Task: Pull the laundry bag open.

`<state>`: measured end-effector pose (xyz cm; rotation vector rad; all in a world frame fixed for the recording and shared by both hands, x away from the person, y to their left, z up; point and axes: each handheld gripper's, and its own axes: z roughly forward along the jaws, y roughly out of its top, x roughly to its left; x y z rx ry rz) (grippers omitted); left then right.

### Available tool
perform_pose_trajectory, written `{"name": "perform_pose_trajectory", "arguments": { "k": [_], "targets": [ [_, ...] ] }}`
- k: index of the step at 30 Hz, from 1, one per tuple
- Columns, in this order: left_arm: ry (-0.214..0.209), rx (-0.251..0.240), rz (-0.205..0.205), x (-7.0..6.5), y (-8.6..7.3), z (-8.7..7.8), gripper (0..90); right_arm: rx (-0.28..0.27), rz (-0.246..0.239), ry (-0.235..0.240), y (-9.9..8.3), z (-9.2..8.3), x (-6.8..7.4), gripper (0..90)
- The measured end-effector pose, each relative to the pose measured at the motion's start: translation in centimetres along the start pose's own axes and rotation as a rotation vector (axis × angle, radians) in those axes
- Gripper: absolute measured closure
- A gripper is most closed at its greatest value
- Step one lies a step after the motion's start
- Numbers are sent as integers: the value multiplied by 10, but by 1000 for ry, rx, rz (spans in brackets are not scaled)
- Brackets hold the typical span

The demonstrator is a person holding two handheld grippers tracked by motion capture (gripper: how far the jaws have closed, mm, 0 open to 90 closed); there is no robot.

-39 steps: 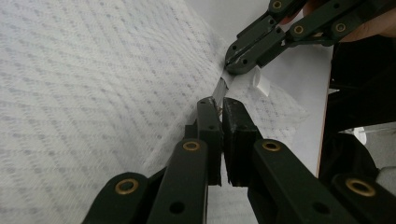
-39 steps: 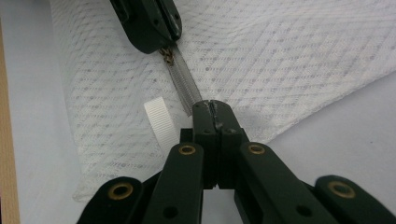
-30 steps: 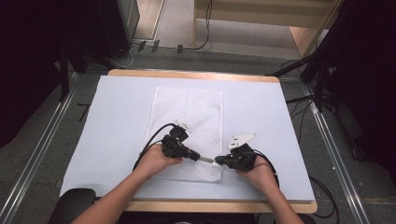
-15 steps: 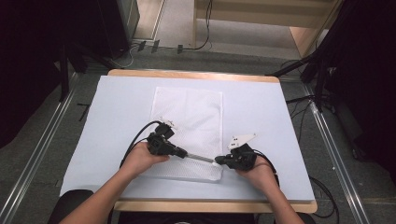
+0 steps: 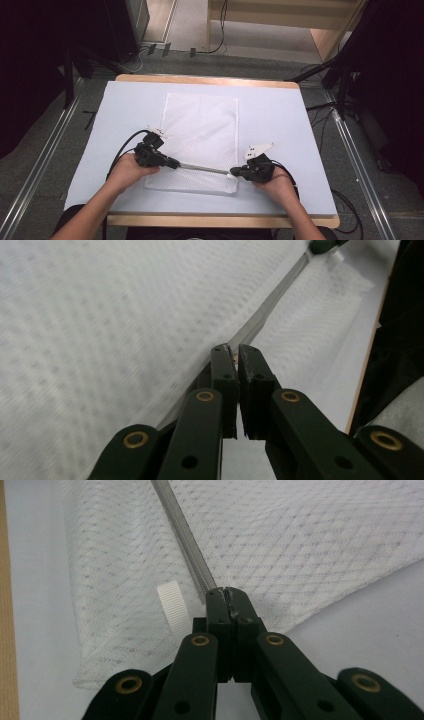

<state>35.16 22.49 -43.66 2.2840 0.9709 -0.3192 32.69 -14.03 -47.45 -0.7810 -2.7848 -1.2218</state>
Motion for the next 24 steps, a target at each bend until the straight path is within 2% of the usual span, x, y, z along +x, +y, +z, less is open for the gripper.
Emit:
{"name": "perform_pose_trajectory", "arguments": {
  "k": [6, 12, 18, 19, 24],
  "targets": [
    [14, -16, -43, 14, -14, -16, 878, 0, -5, 8, 0, 0, -1, 900],
    [42, -27, -63, 24, -26, -31, 878, 7, -5, 14, 1, 0, -2, 900],
    [62, -55, -112, 36, -41, -46, 878, 14, -14, 17, 2, 0, -2, 900],
    [77, -59, -122, 38, -44, -49, 878, 15, -13, 19, 2, 1, -3, 900],
    [73, -77, -163, 46, -58, -56, 878, 19, -7, 29, 3, 1, -4, 900]
  ]
}}
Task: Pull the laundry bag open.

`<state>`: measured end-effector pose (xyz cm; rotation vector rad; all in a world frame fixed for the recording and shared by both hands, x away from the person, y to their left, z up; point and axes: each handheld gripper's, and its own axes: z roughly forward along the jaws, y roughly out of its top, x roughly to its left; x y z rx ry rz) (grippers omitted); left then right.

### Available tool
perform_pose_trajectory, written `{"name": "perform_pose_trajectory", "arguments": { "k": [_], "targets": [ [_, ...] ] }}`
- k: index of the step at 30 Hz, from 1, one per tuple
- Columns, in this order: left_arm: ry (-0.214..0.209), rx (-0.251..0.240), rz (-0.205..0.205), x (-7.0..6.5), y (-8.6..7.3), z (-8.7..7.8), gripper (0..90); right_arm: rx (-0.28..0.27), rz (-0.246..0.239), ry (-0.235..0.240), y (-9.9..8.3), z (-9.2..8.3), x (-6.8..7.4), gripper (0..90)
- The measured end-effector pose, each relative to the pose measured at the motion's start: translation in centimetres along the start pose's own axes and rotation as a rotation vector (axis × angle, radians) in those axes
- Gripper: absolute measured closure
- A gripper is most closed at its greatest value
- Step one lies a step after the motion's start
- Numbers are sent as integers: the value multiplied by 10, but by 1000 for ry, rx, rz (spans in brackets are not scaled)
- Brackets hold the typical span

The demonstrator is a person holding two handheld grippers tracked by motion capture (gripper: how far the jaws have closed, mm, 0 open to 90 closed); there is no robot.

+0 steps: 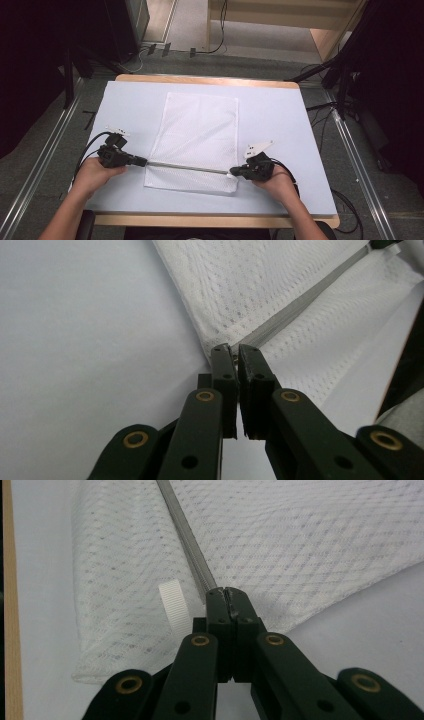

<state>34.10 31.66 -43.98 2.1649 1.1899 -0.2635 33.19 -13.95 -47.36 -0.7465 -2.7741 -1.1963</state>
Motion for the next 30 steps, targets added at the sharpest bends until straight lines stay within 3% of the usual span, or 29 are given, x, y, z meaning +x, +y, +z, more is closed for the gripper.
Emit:
{"name": "perform_pose_trajectory", "arguments": {
  "k": [3, 14, 16, 18, 19, 23, 30],
  "targets": [
    [10, 1, 5, -2, -1, 0, 878, 6, -4, 1, 1, 1, 0, 900],
    [-16, -3, -11, -6, -12, -1, 874, 13, -4, 7, 2, 0, -1, 900],
    [-19, -5, -3, -7, -14, -2, 871, 13, 1, 9, 3, 1, -2, 900],
    [-1, -23, 34, -9, -14, -2, 857, 20, 9, 15, 4, 1, -2, 900],
    [4, -33, 51, -9, -15, -3, 834, 23, 11, 20, 4, 1, -2, 887],
    [-5, -85, 58, -7, -16, -8, 711, 26, 14, 40, 7, -2, -5, 795],
    [45, -162, 47, -2, -18, -16, 590, -17, 67, 3, 7, -14, -14, 650]
  ]
}}
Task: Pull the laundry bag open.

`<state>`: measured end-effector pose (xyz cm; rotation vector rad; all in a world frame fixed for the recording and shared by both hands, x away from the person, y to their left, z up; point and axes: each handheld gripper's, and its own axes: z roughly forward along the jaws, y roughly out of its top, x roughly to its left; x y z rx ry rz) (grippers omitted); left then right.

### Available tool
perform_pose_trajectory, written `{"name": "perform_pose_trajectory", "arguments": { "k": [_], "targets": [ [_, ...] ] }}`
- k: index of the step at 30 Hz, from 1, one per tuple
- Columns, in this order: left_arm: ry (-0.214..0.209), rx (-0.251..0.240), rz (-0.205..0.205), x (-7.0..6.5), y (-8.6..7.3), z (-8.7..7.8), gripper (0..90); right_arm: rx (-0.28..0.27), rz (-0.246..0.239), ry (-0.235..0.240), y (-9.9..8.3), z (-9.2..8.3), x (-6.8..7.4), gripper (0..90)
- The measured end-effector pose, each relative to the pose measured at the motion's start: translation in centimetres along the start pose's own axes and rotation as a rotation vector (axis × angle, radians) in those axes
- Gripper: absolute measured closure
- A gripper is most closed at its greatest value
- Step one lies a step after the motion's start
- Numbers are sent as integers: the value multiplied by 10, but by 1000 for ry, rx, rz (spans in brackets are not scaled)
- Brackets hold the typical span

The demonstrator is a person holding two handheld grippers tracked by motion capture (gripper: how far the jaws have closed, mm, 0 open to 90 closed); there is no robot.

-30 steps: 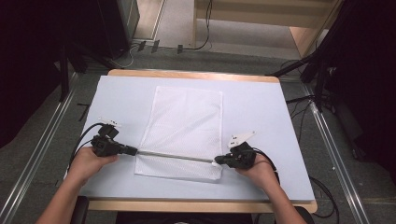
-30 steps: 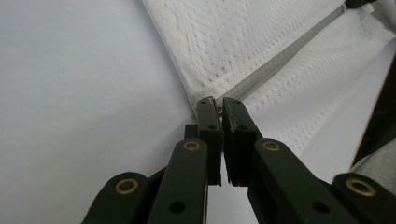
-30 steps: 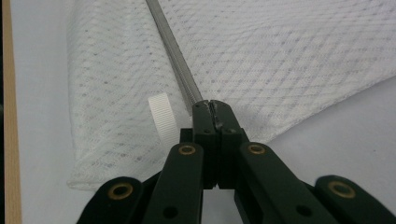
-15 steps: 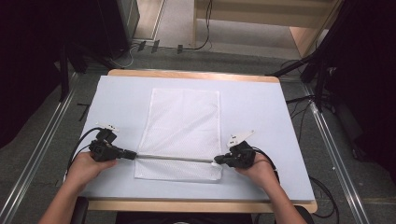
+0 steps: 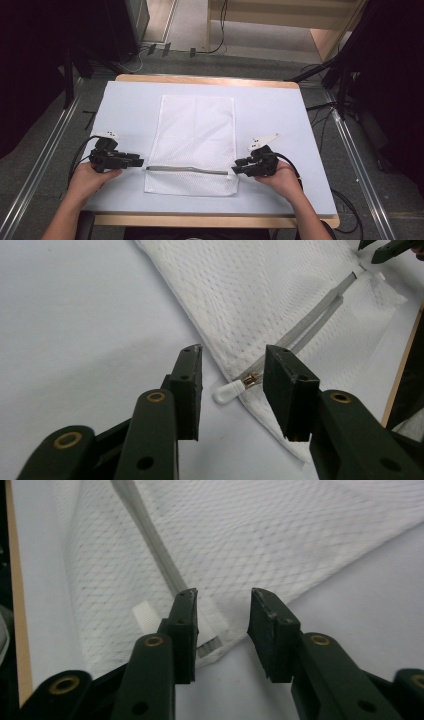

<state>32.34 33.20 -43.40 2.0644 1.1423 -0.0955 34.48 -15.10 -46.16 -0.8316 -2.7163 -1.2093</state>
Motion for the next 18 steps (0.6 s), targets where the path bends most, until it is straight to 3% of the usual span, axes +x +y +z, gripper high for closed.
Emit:
{"name": "perform_pose_trajectory", "arguments": {
  "k": [7, 15, 18],
  "targets": [
    [101, -49, -37, 9, 0, -6, 456, -71, 58, -90, -5, -14, -15, 536],
    [165, -64, -56, 19, -2, -8, 367, -64, 104, -172, -11, -17, -26, 440],
    [182, -61, -60, 22, -2, -8, 382, -72, 124, -197, -13, -17, -30, 396]
  ]
}}
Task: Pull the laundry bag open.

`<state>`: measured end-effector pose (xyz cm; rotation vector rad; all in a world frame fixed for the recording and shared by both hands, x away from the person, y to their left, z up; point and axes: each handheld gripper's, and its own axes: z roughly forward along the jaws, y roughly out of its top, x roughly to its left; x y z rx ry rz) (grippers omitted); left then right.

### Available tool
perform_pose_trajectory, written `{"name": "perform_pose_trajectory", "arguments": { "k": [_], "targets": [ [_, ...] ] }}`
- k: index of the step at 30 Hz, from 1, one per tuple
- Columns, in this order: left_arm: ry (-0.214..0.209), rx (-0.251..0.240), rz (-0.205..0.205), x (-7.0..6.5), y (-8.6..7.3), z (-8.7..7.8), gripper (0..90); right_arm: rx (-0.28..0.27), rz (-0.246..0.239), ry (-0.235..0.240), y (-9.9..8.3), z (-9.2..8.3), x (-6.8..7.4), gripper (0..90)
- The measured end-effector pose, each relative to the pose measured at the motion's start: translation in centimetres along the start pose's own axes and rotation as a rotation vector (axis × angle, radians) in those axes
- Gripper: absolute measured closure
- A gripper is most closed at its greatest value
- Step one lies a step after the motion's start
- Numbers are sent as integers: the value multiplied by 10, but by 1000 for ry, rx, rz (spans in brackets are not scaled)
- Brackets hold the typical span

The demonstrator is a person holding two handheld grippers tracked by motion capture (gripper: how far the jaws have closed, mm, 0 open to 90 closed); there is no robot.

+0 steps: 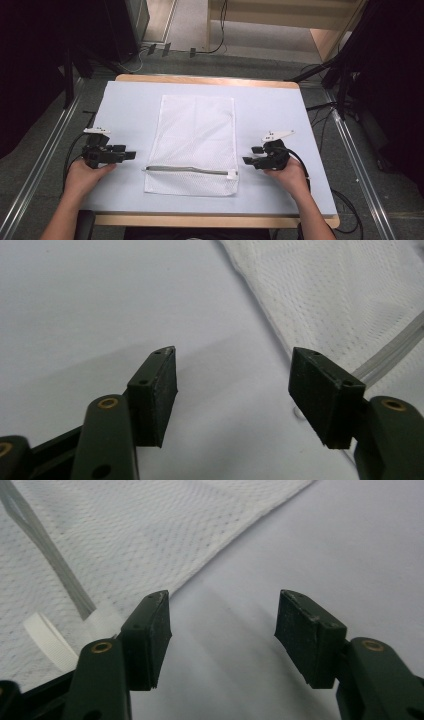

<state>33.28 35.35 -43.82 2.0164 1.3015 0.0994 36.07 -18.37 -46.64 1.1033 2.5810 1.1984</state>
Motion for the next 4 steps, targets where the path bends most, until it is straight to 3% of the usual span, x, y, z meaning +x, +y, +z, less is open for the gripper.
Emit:
{"name": "perform_pose_trajectory", "arguments": {
  "k": [4],
  "targets": [
    [25, -3, -10, 3, -1, 0, 370, -18, 24, -46, -3, -1, -6, 334]
  ]
}}
